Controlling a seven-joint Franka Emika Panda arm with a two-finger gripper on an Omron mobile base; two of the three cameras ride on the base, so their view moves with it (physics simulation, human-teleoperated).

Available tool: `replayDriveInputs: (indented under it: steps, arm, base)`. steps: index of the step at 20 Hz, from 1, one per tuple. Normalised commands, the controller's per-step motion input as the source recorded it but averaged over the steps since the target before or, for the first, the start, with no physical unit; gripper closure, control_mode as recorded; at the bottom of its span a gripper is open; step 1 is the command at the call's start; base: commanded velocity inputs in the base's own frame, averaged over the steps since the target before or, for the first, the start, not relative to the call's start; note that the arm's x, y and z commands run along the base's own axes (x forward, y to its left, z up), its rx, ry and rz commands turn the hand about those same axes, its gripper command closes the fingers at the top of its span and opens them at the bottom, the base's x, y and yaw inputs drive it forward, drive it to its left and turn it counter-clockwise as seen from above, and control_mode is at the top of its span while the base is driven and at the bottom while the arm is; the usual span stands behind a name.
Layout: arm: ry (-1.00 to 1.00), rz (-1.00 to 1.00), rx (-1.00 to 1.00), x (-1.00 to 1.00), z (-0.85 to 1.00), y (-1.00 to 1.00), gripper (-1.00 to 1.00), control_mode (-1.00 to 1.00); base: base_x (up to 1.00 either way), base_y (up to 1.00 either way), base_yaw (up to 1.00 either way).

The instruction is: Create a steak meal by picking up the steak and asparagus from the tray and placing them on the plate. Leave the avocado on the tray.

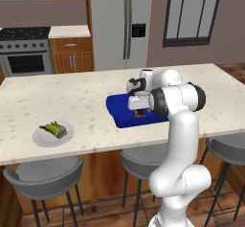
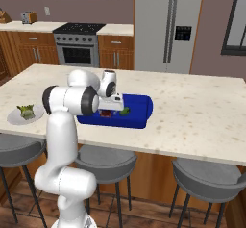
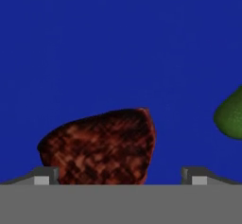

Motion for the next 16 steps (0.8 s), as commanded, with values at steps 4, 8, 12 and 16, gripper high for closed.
replayDriveInputs:
  steps: [4, 8, 12, 16]
  arm:
    - [0.0, 0.03, 0.0, 0.02, -0.31, 0.0, -1.0, -1.0]
    - [0.0, 0.01, 0.0, -0.1, -0.14, 0.11, -1.0, -1.0]
    - [0.0, 0.0, 0.0, -0.12, -0.13, 0.23, -1.0, -1.0]
    - [0.0, 0.0, 0.0, 0.0, 0.0, 0.11, -1.0, -1.0]
  base:
    - [0.0, 0.0, 0.0]
    - [0.0, 0.0, 0.0]
    - [0.0, 0.0, 0.0]
    - [0.0, 0.0, 0.0]
